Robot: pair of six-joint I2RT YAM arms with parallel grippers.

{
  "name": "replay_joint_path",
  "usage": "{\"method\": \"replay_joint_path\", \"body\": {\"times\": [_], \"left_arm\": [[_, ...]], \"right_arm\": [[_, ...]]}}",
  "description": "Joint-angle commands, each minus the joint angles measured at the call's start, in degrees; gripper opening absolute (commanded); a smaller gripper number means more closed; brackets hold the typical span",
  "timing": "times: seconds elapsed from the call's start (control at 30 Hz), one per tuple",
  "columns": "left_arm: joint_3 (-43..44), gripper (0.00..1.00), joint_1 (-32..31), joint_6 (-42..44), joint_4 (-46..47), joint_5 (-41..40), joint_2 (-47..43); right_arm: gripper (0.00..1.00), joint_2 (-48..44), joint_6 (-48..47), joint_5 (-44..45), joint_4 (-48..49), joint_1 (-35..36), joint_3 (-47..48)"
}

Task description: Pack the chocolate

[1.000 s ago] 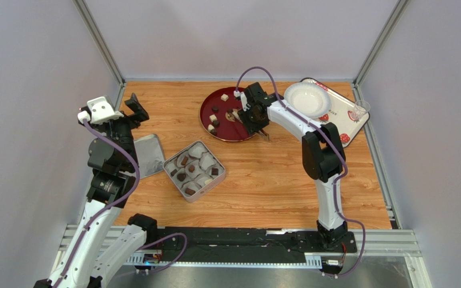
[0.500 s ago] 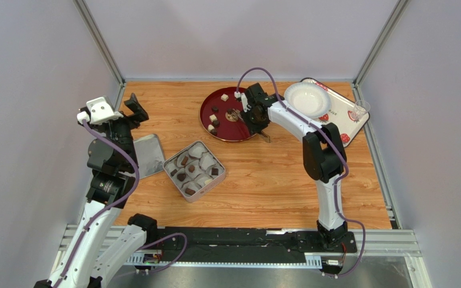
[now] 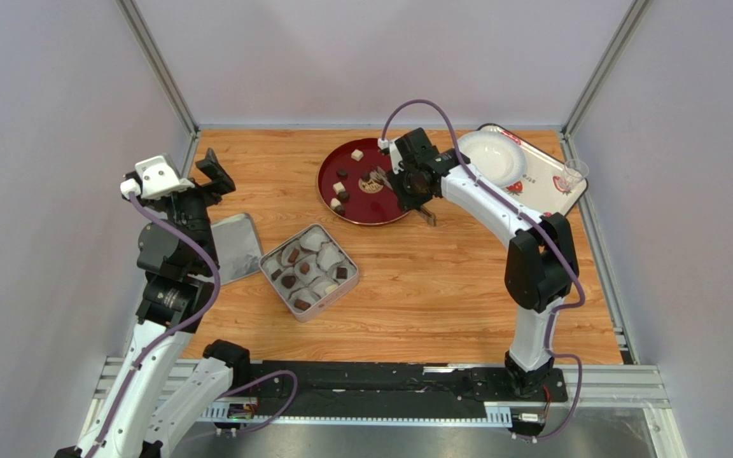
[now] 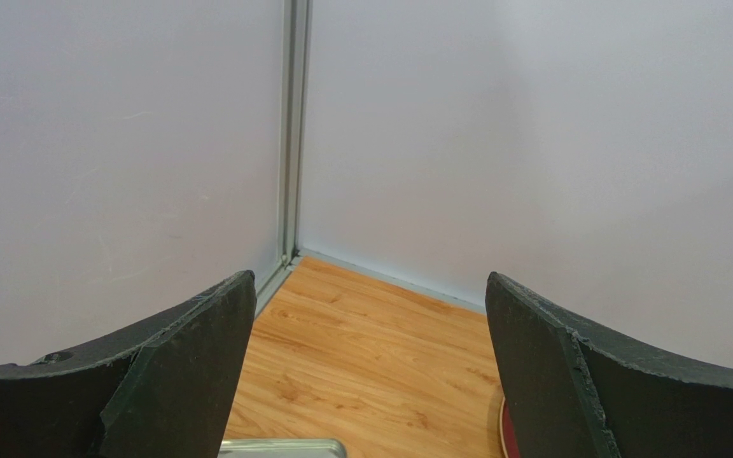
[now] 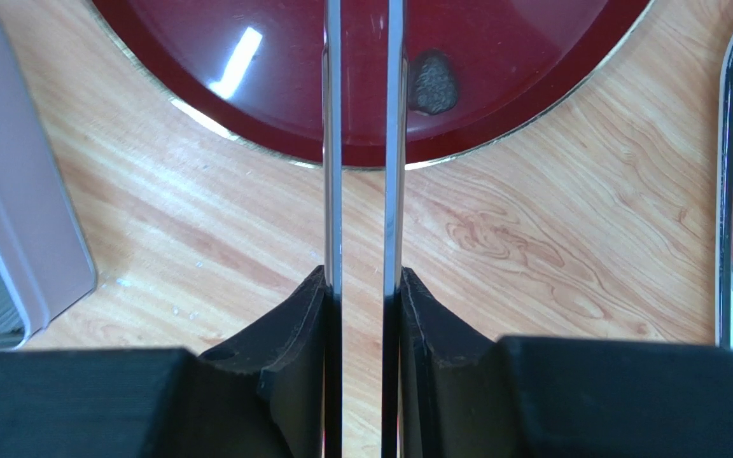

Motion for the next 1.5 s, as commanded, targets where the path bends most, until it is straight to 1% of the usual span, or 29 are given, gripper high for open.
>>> {"method": "replay_joint_path", "body": {"times": [0.0, 0.27, 0.5, 0.67, 0.7, 0.97, 1.27, 1.3, 1.47], "left_arm": [[-0.3, 0.98, 0.3, -0.2, 1.6, 0.8, -0.5], [-0.4, 0.98, 0.4, -0.8, 1.6, 1.1, -0.3], [-0.5, 0.98, 0.4, -1.1, 1.6, 1.1, -0.1], [-0.6, 0.98, 0.6, -1.3, 1.6, 1.5, 0.1], [-0.6, 0.98, 0.6, -1.3, 1.6, 1.5, 0.1], [-0.6, 0.98, 0.7, -1.4, 1.5, 1.5, 0.1], [-0.6, 0.98, 0.8, -1.6, 1.6, 1.7, 0.1], [-0.6, 0.98, 0.8, -1.5, 1.6, 1.7, 0.0], [-0.6, 0.98, 0.8, -1.4, 1.6, 1.8, -0.1]], "right_arm": [[0.22, -6.2, 0.8, 1.4, 0.7, 2.9, -2.3], [0.22, -13.5, 1.9, 2.1, -0.2, 9.5, -7.1], [0.22, -16.5, 2.1, 2.7, -2.2, 17.1, -9.9], [0.22, -17.6, 2.9, 2.3, -1.7, 20.2, -12.5], [0.22, -17.7, 4.5, 2.3, -1.6, 21.0, -12.9], [0.23, -16.5, 6.6, 0.8, 1.1, 22.9, -16.1], [0.24, -13.8, 6.4, 0.7, 2.5, 23.9, -16.0], [0.24, -13.7, 6.4, -1.2, 2.8, 23.9, -16.1], [0.27, -12.5, 6.4, -2.4, 3.1, 24.2, -16.3]]}}
